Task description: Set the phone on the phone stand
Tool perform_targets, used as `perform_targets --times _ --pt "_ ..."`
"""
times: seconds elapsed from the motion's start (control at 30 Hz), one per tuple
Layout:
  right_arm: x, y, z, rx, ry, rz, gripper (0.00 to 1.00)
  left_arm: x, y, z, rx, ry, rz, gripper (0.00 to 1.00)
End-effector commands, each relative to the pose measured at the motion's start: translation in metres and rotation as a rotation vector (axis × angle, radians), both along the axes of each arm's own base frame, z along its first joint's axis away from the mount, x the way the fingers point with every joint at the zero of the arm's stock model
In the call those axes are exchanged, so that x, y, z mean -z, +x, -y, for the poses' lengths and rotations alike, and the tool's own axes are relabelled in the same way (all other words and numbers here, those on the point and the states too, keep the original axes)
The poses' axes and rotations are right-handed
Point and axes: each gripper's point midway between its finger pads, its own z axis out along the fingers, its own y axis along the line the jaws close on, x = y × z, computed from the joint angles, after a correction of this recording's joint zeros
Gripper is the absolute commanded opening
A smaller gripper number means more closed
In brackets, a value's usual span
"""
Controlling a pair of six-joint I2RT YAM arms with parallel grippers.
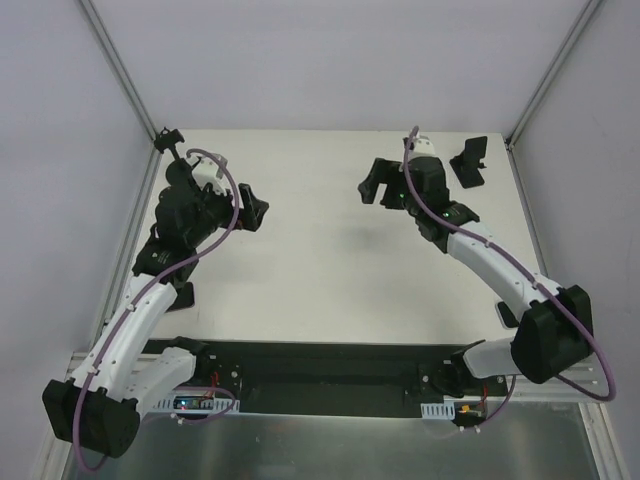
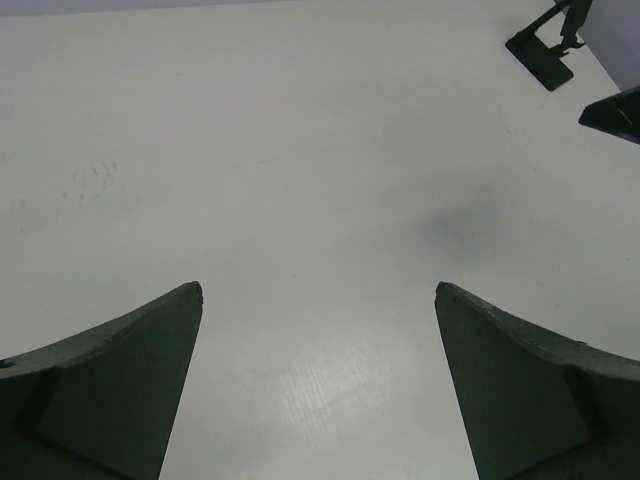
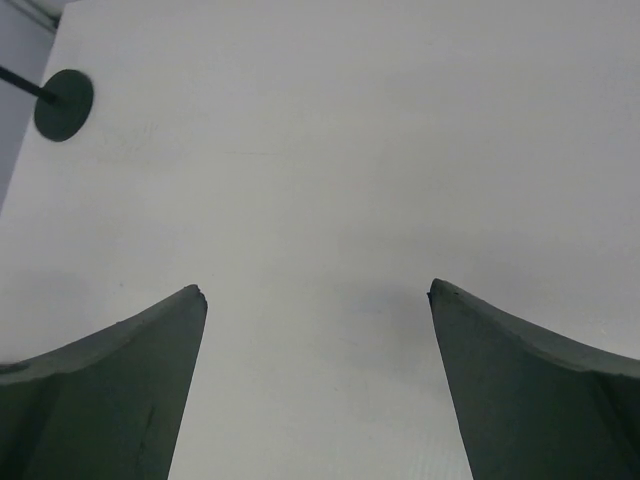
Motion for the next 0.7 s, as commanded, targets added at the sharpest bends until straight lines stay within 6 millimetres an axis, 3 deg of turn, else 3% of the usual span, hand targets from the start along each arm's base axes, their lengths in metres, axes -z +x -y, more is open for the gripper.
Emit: perform_targets --times 0.0,0.13,0.17,0.23,0.27,0.3,0.33,0.37,0.47,0.5,0.57,0.6,0.63,0.67 --pt "-0.039 0.014 -0.056 -0.161 0.096 0.066 0.96 0.003 0.012 0.006 0.01 -0.054 -0.032 0.99" --pt "-0.019 0.01 -0.093 -0.351 0.123 0.013 0.96 0.016 0.029 -0.005 -0.02 -0.188 -0.108 0.99" --pt "-0.017 0.011 -0.096 -0.364 0.12 0.01 0.96 0.011 0.037 -0.005 -0.016 -0.303 -0.123 0.99" --pt "-0.008 0.012 -0.097 -0.39 0.095 0.004 0.96 0.021 0.051 -0.035 -0.11 -0.442 -0.152 0.99" --pt "-0.004 0.013 -0.095 -0.386 0.081 0.0 0.96 0.008 0.06 -0.038 -0.102 -0.56 -0.122 0.99" --pt "-0.004 0.013 -0.092 -0.386 0.066 0.01 0.96 0.006 0.067 -0.055 -0.142 -0.613 -0.097 0.99" --pt "-0.004 0.015 -0.088 -0.375 0.06 0.015 0.96 0.016 0.068 -0.062 -0.17 -0.662 -0.106 0.99" --pt "-0.002 0.014 -0.085 -0.373 0.055 0.013 0.96 0.001 0.077 -0.071 -0.179 -0.743 -0.033 0.99" --pt "-0.008 0.013 -0.073 -0.362 0.065 0.026 0.96 0.008 0.091 -0.107 -0.273 -0.908 -0.004 0.99" --pt "-0.003 0.012 -0.068 -0.355 0.063 0.018 0.96 -0.004 0.095 -0.117 -0.272 -0.938 0.07 0.99" --pt "-0.011 0.014 -0.055 -0.33 0.077 0.045 0.96 0.008 0.112 -0.14 -0.322 -1.019 0.055 0.99" --pt "-0.011 0.012 -0.049 -0.321 0.082 0.053 0.96 -0.005 0.119 -0.147 -0.303 -1.034 0.109 0.99" --pt "-0.012 0.015 -0.039 -0.298 0.088 0.055 0.96 0.012 0.13 -0.161 -0.34 -1.065 0.086 0.98" --pt "-0.012 0.015 -0.034 -0.289 0.094 0.056 0.96 0.012 0.136 -0.168 -0.343 -1.11 0.094 0.95"
